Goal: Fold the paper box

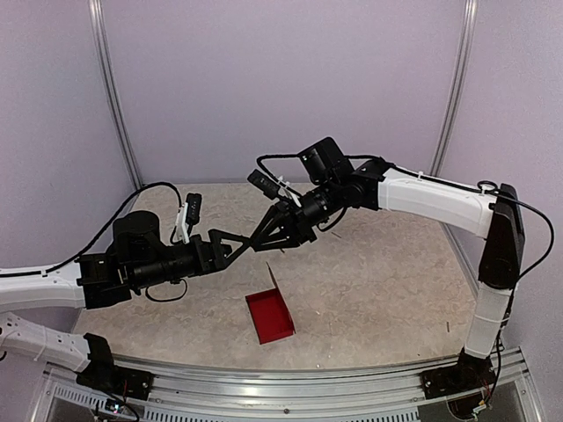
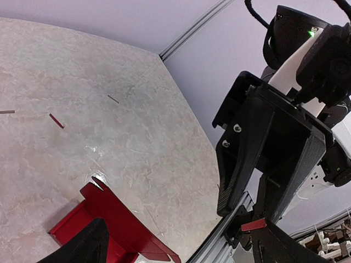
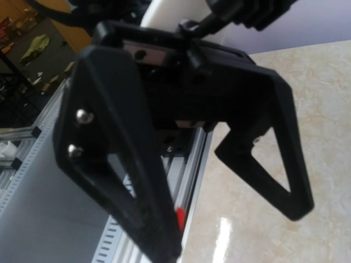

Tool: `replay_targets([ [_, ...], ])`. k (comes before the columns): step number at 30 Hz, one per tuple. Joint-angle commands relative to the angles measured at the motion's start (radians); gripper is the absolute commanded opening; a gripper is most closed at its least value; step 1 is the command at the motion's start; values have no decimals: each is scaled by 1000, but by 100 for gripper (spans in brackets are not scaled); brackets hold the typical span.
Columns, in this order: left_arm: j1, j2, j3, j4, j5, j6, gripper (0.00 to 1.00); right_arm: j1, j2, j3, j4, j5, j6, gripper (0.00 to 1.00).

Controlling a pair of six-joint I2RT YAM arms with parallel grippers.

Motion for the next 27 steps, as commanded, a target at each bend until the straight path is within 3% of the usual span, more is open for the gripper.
replay_targets([
  [1, -1, -5, 20, 11, 13, 29, 87, 21, 29, 23, -12, -43, 12, 22],
  [5, -1, -9, 16, 8, 10, 30, 87, 29, 44, 33, -20, -58, 13, 19],
  [12, 0, -20, 11, 8, 10, 32, 87, 32, 48, 36, -26, -61, 8, 0],
  [22, -2, -33, 10, -13, 5, 36, 88, 19, 31, 25, -56, 25, -31, 0],
  [27, -2, -120, 9, -104, -73, 65, 90, -91, 16, 13, -129, 148, -105, 0],
])
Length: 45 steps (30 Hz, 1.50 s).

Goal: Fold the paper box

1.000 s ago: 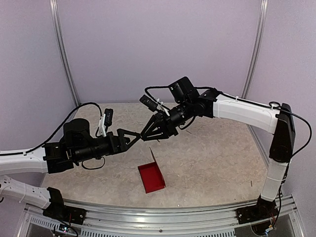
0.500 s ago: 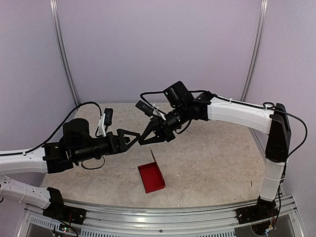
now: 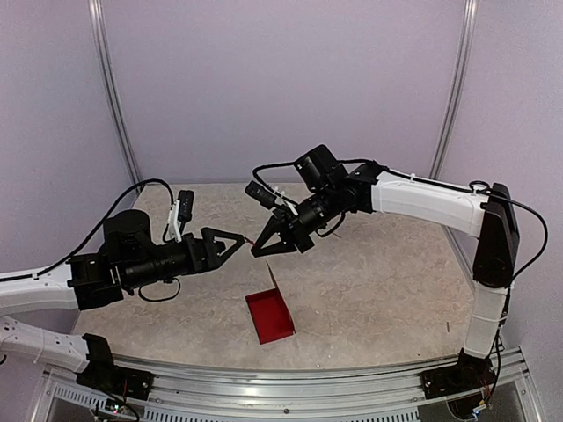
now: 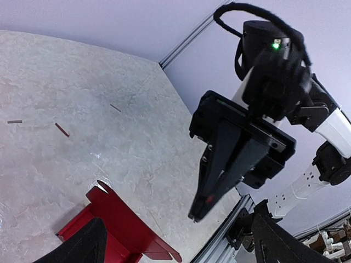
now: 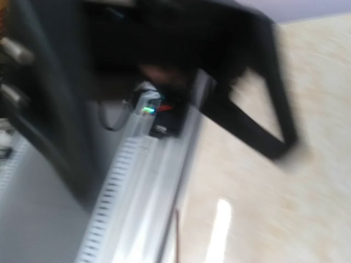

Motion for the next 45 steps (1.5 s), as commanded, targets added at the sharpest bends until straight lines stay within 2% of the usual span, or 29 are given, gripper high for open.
replay_targets([
  [1, -1, -91, 10, -102, -82, 44, 90, -141, -25, -2, -78, 165, -65, 4],
  [2, 0, -112, 12, -129, -99, 51, 91, -188, -29, -18, -72, 280, -64, 21],
  [3, 1, -121, 16, -185, -114, 59, 91, -204, -37, -44, -70, 597, -76, 40],
  [4, 1, -122, 24, -228, -129, 68, 91, -174, -46, -94, -43, 984, -175, 49],
  [5, 2, -114, 38, -273, -144, 77, 91, -148, -50, -155, -5, 1206, -282, 54],
  [6, 2, -103, 51, -313, -153, 90, 91, -157, -59, -188, 0, 1259, -317, 56],
  [9, 3, -31, 90, -413, -165, 136, 91, -261, -120, -205, -74, 1005, -211, 62],
  [11, 7, 26, 102, -445, -156, 172, 91, -258, -142, -197, -141, 900, -229, 64],
  [14, 11, 127, 104, -438, -117, 209, 90, -252, -170, -196, -184, 846, -212, 65],
  [18, -1, 224, 131, -401, -72, 239, 89, -250, -176, -183, -311, 537, -284, 65],
  [19, -1, 236, 141, -389, -70, 239, 89, -248, -176, -182, -336, 483, -307, 71],
  [20, 3, 238, 152, -378, -74, 235, 89, -249, -183, -195, -336, 459, -316, 73],
  [27, 63, 300, 288, -264, 24, 280, 91, -242, -285, -249, -223, 345, -362, 74],
  [31, 104, 433, 400, -198, 29, 226, 92, -237, -299, -240, -112, 382, -279, 78],
  [36, 108, 607, 542, -63, 139, 208, 91, -223, -306, -261, -3, 401, -237, 81],
  [40, 108, 702, 646, -62, 194, 219, 91, -205, -307, -255, 11, 407, -240, 81],
  [45, 110, 775, 700, -44, 258, 207, 91, -195, -319, -261, 22, 413, -237, 81],
])
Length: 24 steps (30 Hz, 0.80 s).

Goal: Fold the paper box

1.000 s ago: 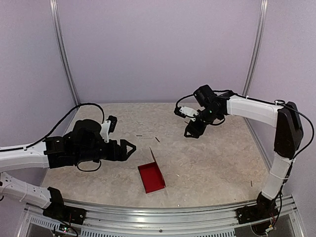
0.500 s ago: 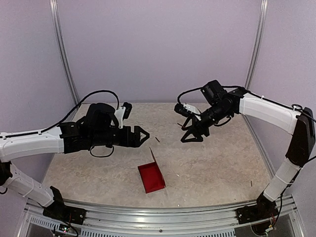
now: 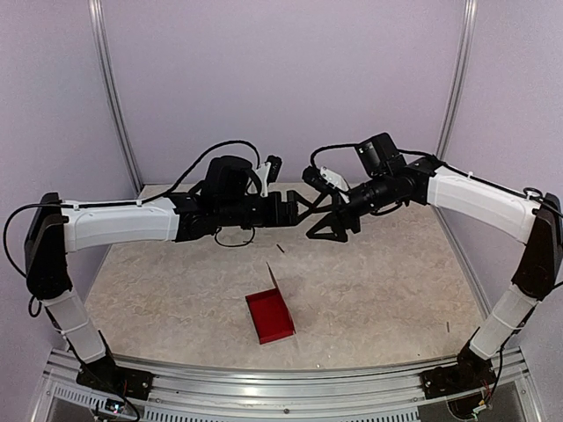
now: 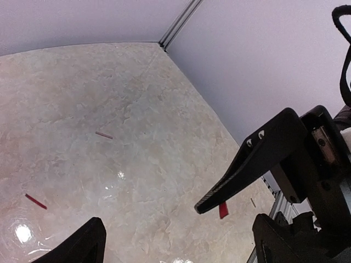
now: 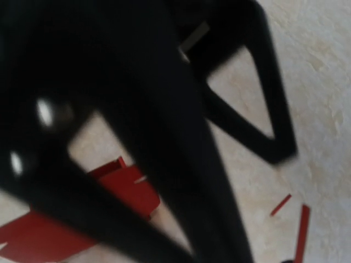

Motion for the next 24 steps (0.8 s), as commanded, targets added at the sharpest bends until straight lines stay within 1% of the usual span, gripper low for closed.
replay_targets([
  [1, 3, 50, 49, 49, 90, -12, 91, 13, -38, -12, 30, 5, 15, 81],
  [7, 16, 98, 89, 31, 93, -37, 91, 16, -57, -17, 34, -20, 15, 81],
  [10, 45, 116, 84, 21, 88, -74, 90, 17, -71, -17, 33, -16, 14, 81],
  [11, 57, 115, 68, 36, 97, -88, 88, 16, -76, -18, 33, -11, 10, 81],
  [17, 157, 73, -80, 185, 146, -201, 87, 16, -106, -43, 40, 18, -6, 81],
  [19, 188, 56, -119, 195, 132, -213, 87, 16, -112, -48, 40, 30, -8, 81],
  [21, 213, 39, -153, 177, 95, -207, 87, 16, -113, -55, 48, 74, 0, 81],
  [23, 231, 16, -166, 130, 47, -189, 87, 16, -105, -57, 79, 196, 25, 81],
  [24, 232, 5, -155, 82, 7, -168, 87, 16, -99, -58, 94, 281, 37, 81],
])
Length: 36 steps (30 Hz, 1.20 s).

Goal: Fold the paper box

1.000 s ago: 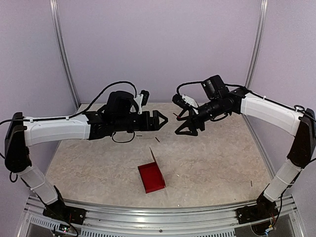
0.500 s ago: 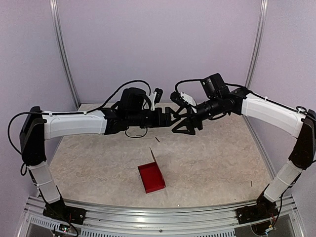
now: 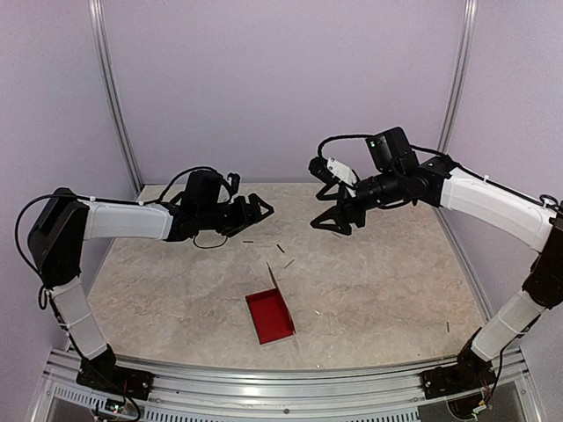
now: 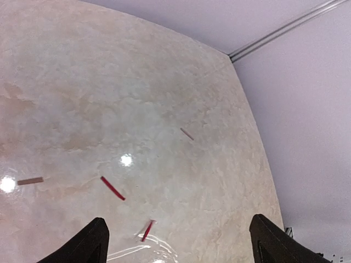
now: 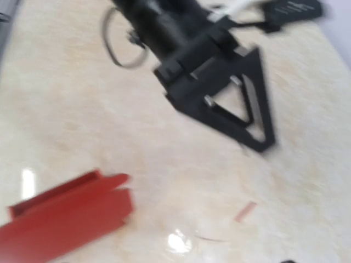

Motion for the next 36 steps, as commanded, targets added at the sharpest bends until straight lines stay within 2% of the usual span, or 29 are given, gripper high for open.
replay_targets([
  [1, 12, -80, 3, -119, -144, 39, 87, 8, -7, -18, 45, 289, 41, 81],
  [3, 4, -99, 22, -191, -196, 93, 88, 7, 13, -1, 12, 326, 36, 80],
  [7, -13, -147, -11, -309, -234, 175, 88, 29, 46, 12, -102, 101, 100, 77],
  [9, -20, -196, -56, -348, -238, 196, 88, 79, 65, 21, -185, 7, 72, 78],
  [12, -61, -279, -124, -410, -237, 251, 88, 164, 79, 23, -244, -23, 86, 78],
  [16, -138, -386, -199, -514, -313, 297, 88, 253, 109, 27, -207, 67, 148, 79],
  [24, -208, -471, -294, -601, -393, 170, 88, 305, 317, 202, -247, 282, 318, 80],
  [28, -231, -516, -323, -629, -429, 120, 88, 315, 364, 225, -273, 302, 358, 79],
  [33, -233, -555, -352, -634, -431, 91, 88, 344, 364, 219, -288, 362, 356, 71],
  [36, -236, -558, -348, -645, -427, 91, 88, 346, 345, 194, -288, 407, 346, 56],
])
